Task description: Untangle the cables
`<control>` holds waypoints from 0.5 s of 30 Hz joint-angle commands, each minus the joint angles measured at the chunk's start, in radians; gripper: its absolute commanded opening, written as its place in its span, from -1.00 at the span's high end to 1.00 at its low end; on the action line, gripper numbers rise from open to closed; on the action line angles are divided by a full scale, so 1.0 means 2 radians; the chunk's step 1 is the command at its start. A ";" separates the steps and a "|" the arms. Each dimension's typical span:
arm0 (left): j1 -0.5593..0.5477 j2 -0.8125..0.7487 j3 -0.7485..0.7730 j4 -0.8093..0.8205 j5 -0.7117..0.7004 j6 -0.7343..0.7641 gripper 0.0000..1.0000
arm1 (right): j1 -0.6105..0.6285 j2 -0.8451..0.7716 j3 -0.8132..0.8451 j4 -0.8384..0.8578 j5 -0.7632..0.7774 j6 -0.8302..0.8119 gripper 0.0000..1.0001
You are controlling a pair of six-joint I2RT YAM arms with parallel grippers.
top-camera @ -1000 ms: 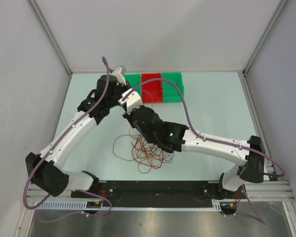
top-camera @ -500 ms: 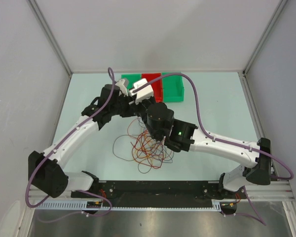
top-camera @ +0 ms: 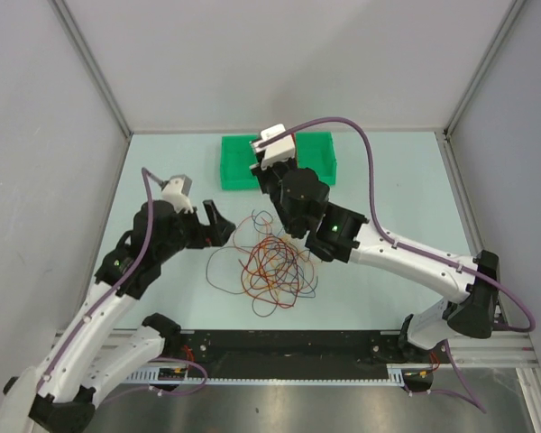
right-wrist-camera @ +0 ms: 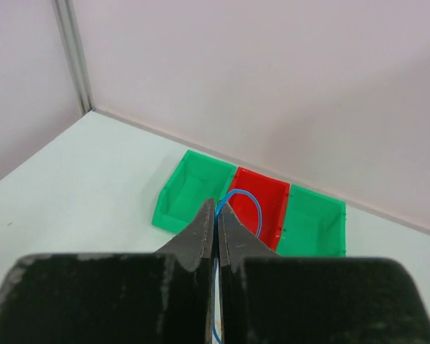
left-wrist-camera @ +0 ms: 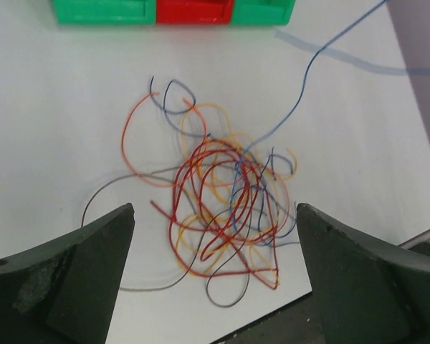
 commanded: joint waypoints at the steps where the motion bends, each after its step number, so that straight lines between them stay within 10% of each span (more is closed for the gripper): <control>1: 0.001 -0.042 -0.049 -0.057 -0.015 0.005 -1.00 | -0.028 -0.029 0.007 0.050 -0.026 0.006 1.00; 15: 0.001 -0.087 -0.071 -0.048 -0.044 -0.002 -0.99 | -0.132 0.001 0.033 0.138 -0.099 -0.038 1.00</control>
